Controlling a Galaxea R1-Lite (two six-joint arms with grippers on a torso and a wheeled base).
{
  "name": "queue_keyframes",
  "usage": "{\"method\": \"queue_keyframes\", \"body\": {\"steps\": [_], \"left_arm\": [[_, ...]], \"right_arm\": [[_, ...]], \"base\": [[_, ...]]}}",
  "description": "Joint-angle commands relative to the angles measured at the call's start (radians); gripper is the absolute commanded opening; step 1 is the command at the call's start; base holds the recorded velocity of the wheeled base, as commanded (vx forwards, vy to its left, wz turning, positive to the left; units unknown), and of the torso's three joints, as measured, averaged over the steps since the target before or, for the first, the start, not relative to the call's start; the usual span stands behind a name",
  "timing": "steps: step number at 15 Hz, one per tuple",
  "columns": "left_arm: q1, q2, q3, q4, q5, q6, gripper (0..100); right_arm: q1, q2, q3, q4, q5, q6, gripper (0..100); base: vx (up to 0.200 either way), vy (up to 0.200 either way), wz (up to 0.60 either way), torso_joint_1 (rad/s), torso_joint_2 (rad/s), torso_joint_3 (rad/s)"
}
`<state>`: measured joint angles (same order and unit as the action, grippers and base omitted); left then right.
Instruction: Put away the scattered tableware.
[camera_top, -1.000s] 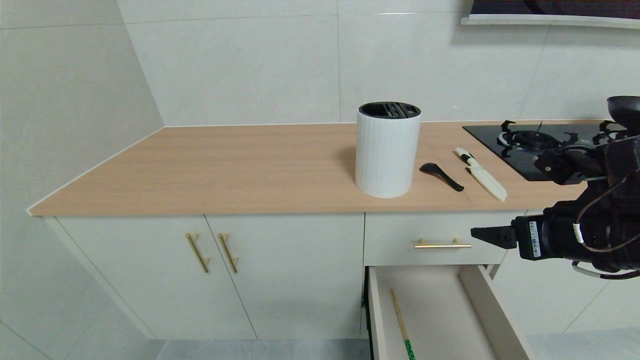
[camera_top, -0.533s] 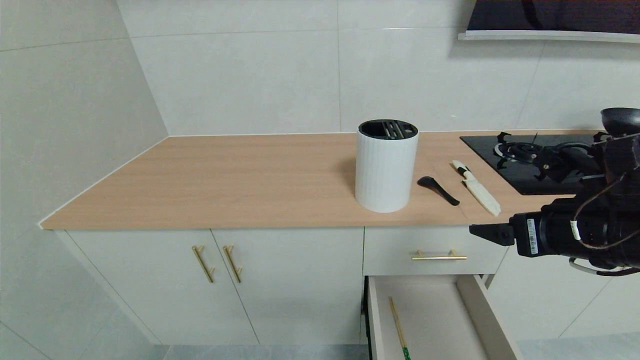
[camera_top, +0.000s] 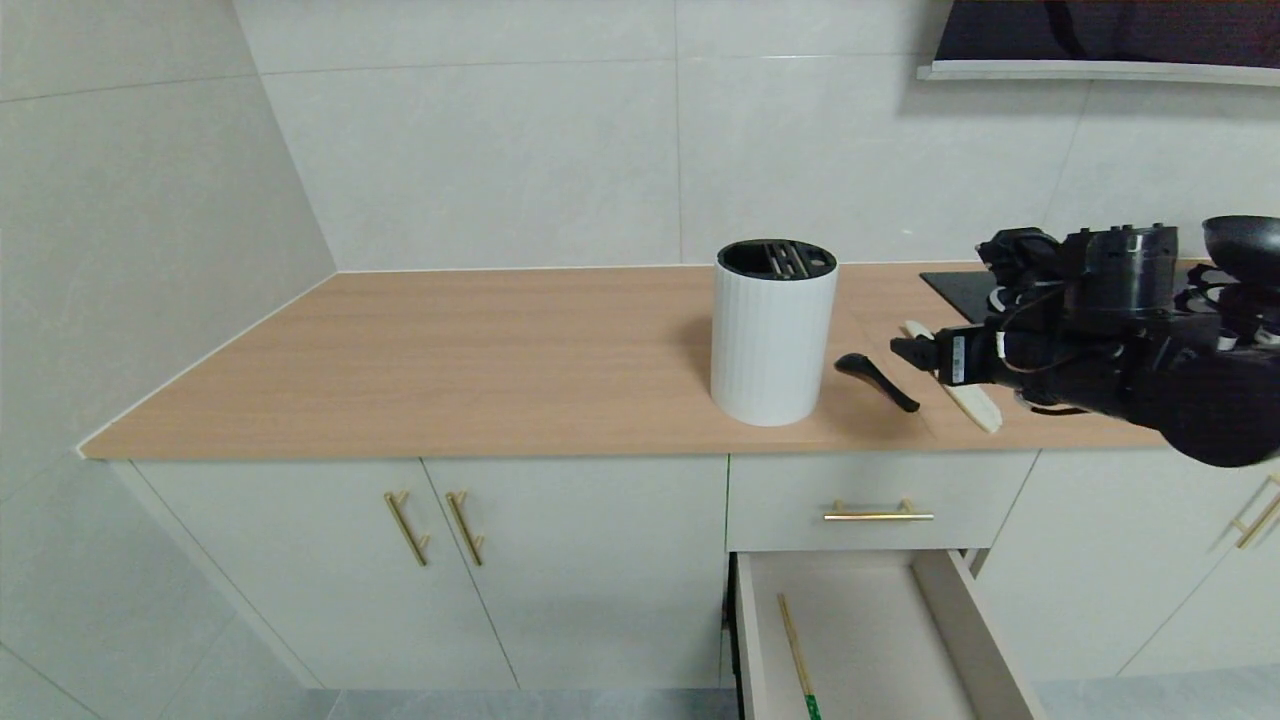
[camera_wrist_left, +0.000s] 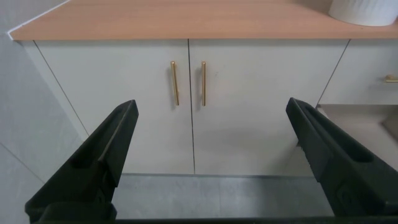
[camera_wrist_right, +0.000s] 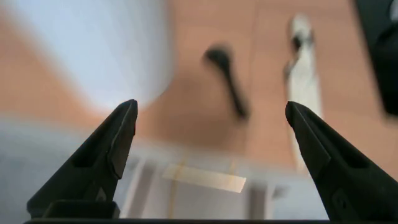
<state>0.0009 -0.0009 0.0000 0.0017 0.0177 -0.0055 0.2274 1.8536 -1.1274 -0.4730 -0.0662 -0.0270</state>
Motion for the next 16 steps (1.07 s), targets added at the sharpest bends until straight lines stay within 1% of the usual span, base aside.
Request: {"method": "queue_keyframes", "body": {"steps": [1, 2, 3, 4, 5, 7, 11, 14, 16], "left_arm": [[0.001, 0.001, 0.000, 0.000, 0.001, -0.001, 100], [0.001, 0.001, 0.000, 0.000, 0.001, -0.001, 100], [0.001, 0.001, 0.000, 0.000, 0.001, -0.001, 100], [0.001, 0.001, 0.000, 0.000, 0.001, -0.001, 100], [0.001, 0.001, 0.000, 0.000, 0.001, -0.001, 100], [0.001, 0.001, 0.000, 0.000, 0.001, -0.001, 100], [0.001, 0.001, 0.000, 0.000, 0.001, -0.001, 100], [0.001, 0.001, 0.000, 0.000, 0.001, -0.001, 100], [0.001, 0.001, 0.000, 0.000, 0.001, -0.001, 100]], "right_arm": [[-0.050, 0.202, -0.158, -0.016, 0.014, -0.062, 100], [-0.053, 0.214, -0.158, -0.018, 0.037, -0.065, 100], [-0.068, 0.236, -0.156, -0.018, 0.103, -0.068, 100], [-0.074, 0.248, -0.155, -0.021, 0.129, -0.068, 100], [-0.102, 0.277, -0.161, -0.021, 0.192, -0.068, 100], [-0.115, 0.305, -0.175, -0.019, 0.230, -0.070, 100], [-0.126, 0.343, -0.189, -0.019, 0.233, -0.071, 100], [-0.126, 0.389, -0.201, -0.026, 0.227, -0.110, 100], [-0.125, 0.423, -0.219, -0.030, 0.226, -0.111, 100]], "base": [[0.000, 0.000, 0.00, 0.000, 0.00, 0.000], [0.000, 0.000, 0.00, 0.000, 0.00, 0.000], [0.000, 0.000, 0.00, 0.000, 0.00, 0.000], [0.000, 0.000, 0.00, 0.000, 0.00, 0.000], [0.000, 0.000, 0.00, 0.000, 0.00, 0.000], [0.000, 0.000, 0.00, 0.000, 0.00, 0.000], [0.000, 0.000, 0.00, 0.000, 0.00, 0.000], [0.000, 0.000, 0.00, 0.000, 0.00, 0.000], [0.000, 0.000, 0.00, 0.000, 0.00, 0.000]]}}
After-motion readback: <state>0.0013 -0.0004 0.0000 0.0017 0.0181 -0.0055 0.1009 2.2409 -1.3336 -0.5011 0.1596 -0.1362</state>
